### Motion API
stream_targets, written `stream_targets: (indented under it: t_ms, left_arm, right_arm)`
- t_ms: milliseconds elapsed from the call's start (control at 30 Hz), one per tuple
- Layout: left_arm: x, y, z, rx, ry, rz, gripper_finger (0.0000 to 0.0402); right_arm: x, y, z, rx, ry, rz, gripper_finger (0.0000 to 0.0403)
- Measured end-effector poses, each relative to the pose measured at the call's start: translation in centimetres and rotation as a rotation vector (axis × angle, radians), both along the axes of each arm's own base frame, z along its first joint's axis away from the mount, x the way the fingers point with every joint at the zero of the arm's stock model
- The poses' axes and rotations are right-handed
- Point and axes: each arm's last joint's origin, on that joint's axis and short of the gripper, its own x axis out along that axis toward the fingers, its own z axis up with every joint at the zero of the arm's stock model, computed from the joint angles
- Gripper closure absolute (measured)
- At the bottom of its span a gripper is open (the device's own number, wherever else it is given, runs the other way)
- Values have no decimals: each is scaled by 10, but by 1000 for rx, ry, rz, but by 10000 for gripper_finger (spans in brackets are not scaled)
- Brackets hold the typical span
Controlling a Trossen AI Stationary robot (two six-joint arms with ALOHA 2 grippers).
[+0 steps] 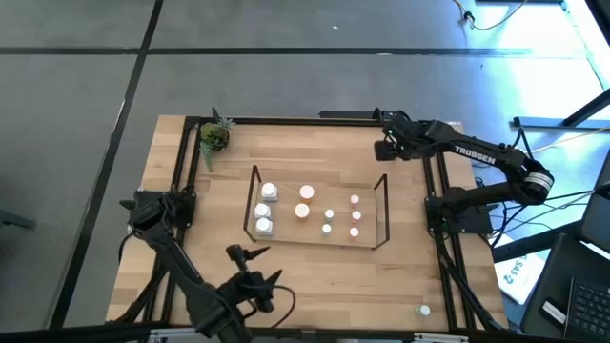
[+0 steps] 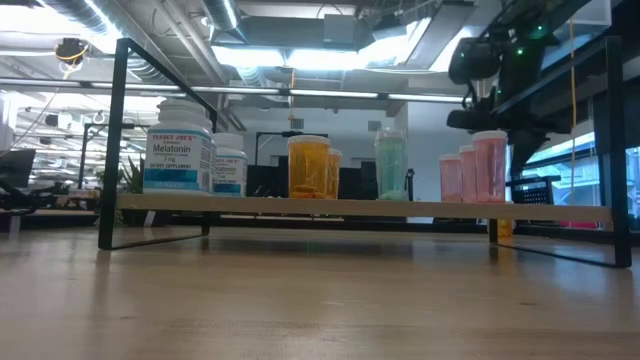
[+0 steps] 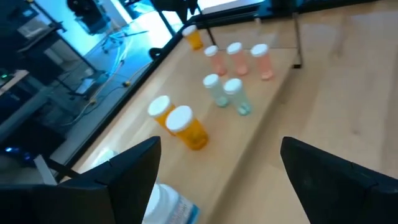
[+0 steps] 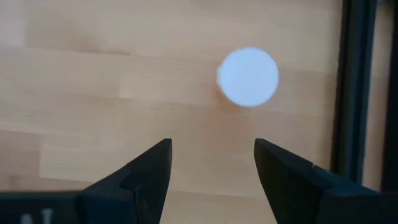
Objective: Pick and place medicine bottles onto shelf by color
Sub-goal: Put the orange pill bottle on the shelf aligned with the other orange pill bottle
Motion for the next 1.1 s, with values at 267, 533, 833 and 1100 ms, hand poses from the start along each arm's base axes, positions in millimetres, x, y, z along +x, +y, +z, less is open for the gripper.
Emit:
stream_targets:
  t_ms: [267,533,833,1100]
  left_arm:
    - [29,35,1,23,9,118,75]
    - [44,55,1,85,82,147,75]
    - [48,61,-3,-8,161,182,75]
    - [51,65,-3,-33,177,200,75]
  right_arm:
    - [4,-3,2,-35,-46,2,173]
    - [4,-3,2,-36,-49,1,173]
    - [4,-3,2,-36,-49,0,173]
    - [5,-3,2,-37,-50,0,173]
